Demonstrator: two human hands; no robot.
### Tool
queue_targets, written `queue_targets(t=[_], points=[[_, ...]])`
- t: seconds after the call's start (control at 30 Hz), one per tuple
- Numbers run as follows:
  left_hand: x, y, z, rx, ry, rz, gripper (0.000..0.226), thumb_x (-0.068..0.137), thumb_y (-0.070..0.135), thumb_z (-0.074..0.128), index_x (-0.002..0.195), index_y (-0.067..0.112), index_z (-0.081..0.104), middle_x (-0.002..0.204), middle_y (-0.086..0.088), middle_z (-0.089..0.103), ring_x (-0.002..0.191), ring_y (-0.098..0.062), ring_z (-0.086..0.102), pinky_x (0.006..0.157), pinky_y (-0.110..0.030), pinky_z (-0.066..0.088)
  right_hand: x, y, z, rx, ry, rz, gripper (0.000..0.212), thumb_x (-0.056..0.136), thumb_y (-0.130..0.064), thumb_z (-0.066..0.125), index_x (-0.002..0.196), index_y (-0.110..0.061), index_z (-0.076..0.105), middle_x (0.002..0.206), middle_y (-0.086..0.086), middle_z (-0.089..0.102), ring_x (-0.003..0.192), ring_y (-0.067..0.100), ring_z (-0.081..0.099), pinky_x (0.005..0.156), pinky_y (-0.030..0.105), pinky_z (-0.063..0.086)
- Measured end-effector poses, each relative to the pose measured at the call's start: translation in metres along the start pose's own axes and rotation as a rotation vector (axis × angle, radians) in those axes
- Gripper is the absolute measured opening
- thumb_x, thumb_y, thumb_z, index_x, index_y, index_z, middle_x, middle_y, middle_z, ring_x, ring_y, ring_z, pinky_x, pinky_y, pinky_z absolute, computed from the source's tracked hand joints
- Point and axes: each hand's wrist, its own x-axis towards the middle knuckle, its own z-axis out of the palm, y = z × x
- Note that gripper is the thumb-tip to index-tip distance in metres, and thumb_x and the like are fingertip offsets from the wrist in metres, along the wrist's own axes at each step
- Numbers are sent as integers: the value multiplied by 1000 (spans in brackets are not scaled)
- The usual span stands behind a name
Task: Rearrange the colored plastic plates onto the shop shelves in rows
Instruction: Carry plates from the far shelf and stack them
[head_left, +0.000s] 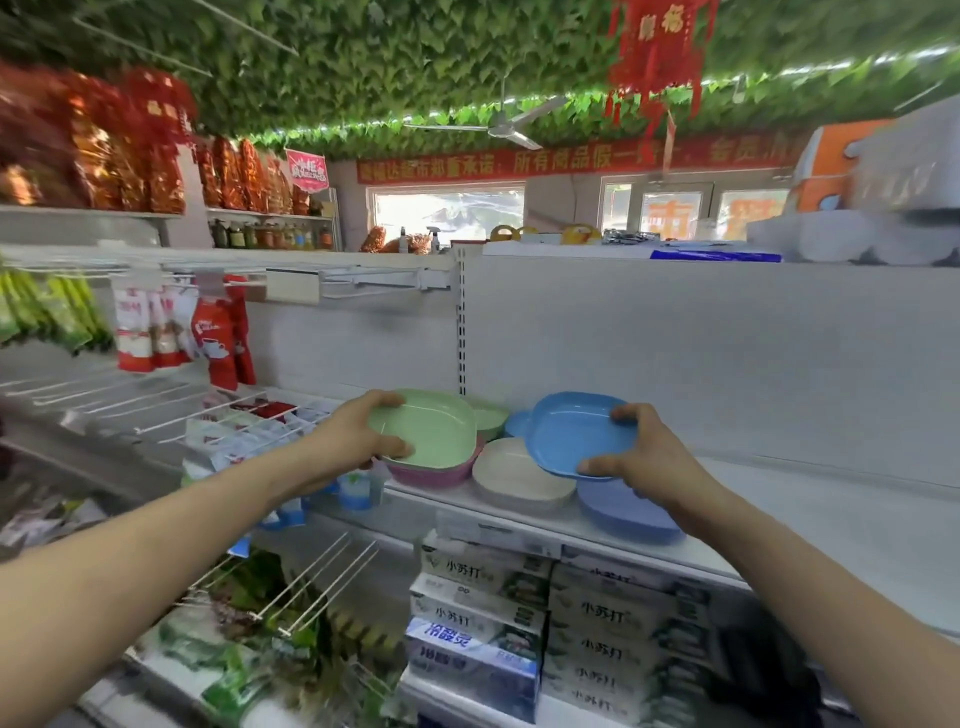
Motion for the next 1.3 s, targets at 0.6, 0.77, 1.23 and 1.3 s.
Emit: queue_targets(t=[0.6, 0.77, 1.23, 1.3], points=[[68, -43, -31, -78, -18, -24, 64, 82, 19, 84, 135, 41, 55, 123, -6, 59, 85, -23, 62, 59, -24, 52, 67, -22, 29, 16, 18, 20, 73, 78, -17, 89, 134, -24, 43, 111, -1, 50, 94, 28, 65, 74, 51, 64], [88, -39, -29, -85, -13, -23, 64, 83, 20, 84, 136, 40, 54, 121, -5, 59, 81, -21, 59, 64, -27, 51, 94, -12, 22, -39, 11, -23, 75, 77, -21, 90, 135, -26, 44, 119, 2, 53, 94, 17, 58, 69, 31, 53], [171, -35, 11, -160, -144, 46, 63, 81, 15, 85, 133, 38, 58, 115, -7, 58, 82, -18, 56, 63, -30, 47, 114, 11, -1, -188, 55, 74, 71, 80, -31, 87, 138, -25, 47, 108, -10, 53, 84, 8, 53, 66, 23, 39], [180, -37, 13, -173, -166, 57, 62, 81, 15, 85, 133, 38, 58, 115, -8, 59, 83, -19, 55, 66, -32, 47, 118, 7, 1, -239, 48, 83, 72, 79, -32, 87, 139, -26, 47, 107, -13, 52, 84, 6, 52, 65, 23, 39]])
